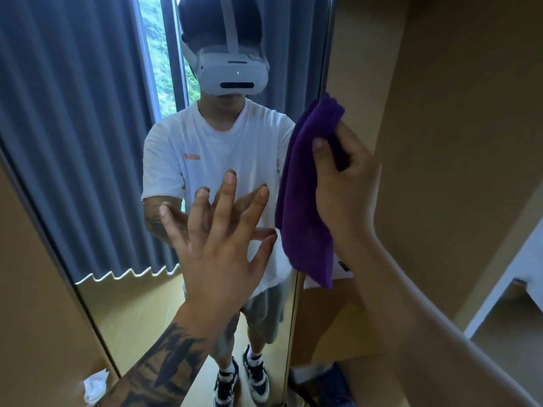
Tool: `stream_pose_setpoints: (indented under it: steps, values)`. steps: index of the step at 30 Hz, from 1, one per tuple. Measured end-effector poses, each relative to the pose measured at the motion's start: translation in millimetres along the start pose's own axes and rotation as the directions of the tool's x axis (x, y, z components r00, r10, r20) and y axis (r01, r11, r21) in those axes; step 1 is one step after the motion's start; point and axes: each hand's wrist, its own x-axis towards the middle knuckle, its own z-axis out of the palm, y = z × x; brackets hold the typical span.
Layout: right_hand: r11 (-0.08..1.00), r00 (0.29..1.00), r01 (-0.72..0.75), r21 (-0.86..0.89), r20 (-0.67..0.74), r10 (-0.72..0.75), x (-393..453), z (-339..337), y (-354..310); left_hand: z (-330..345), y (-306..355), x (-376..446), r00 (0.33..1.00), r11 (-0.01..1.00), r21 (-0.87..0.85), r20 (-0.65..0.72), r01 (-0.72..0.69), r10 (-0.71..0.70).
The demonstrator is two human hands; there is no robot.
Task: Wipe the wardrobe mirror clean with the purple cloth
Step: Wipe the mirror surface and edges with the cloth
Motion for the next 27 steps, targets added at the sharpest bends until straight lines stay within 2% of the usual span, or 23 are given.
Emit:
stream_pose_setpoints:
  steps: [3, 5, 7, 9, 14, 16, 18, 23, 25, 27]
  values:
    - [0.993, 0.992, -0.118, -0.028, 0.046, 0.120, -56, 0, 32, 0, 0, 0, 1.000, 1.000, -0.011, -0.002, 0.002, -0.002]
    - [0.964, 0.963, -0.261, -0.055, 0.059, 0.264, -95, -1, 47, 0, 2, 1, 1.000, 1.000, -0.018, -0.015, 0.008, -0.009]
    - [0.939, 0.936, -0.340, -0.056, 0.075, 0.343, -107, -4, 47, -1, 3, 1, 1.000, 1.000, -0.027, -0.018, 0.008, -0.008]
    - [0.949, 0.946, -0.313, -0.038, 0.080, 0.315, -89, -6, 36, -1, 3, 1, 1.000, 1.000, -0.026, -0.011, -0.001, 0.000]
    - [0.992, 0.992, -0.122, 0.000, 0.020, 0.122, -6, -2, 2, 2, 3, 0, 1.000, 1.000, 0.002, -0.011, 0.013, -0.013]
    - [0.996, 0.996, -0.093, 0.005, 0.015, 0.093, 1, -1, 2, 2, 3, 1, 1.000, 1.000, 0.001, -0.019, 0.011, -0.011]
    - [0.993, 0.993, -0.115, -0.017, 0.028, 0.116, -20, -1, 12, 0, 4, 1, 1.000, 1.000, -0.008, -0.010, 0.012, -0.012]
    - [0.956, 0.953, -0.282, -0.074, 0.091, 0.288, -109, -4, 58, -4, 4, 2, 1.000, 1.000, -0.020, 0.002, 0.016, -0.016]
    - [0.948, 0.945, -0.306, -0.089, 0.092, 0.314, -112, -7, 55, -9, 4, 4, 1.000, 1.000, -0.010, 0.012, 0.016, -0.016]
    - [0.958, 0.957, -0.275, -0.076, 0.075, 0.280, -87, -7, 36, -15, 3, 10, 1.000, 0.999, -0.034, -0.014, 0.010, -0.010]
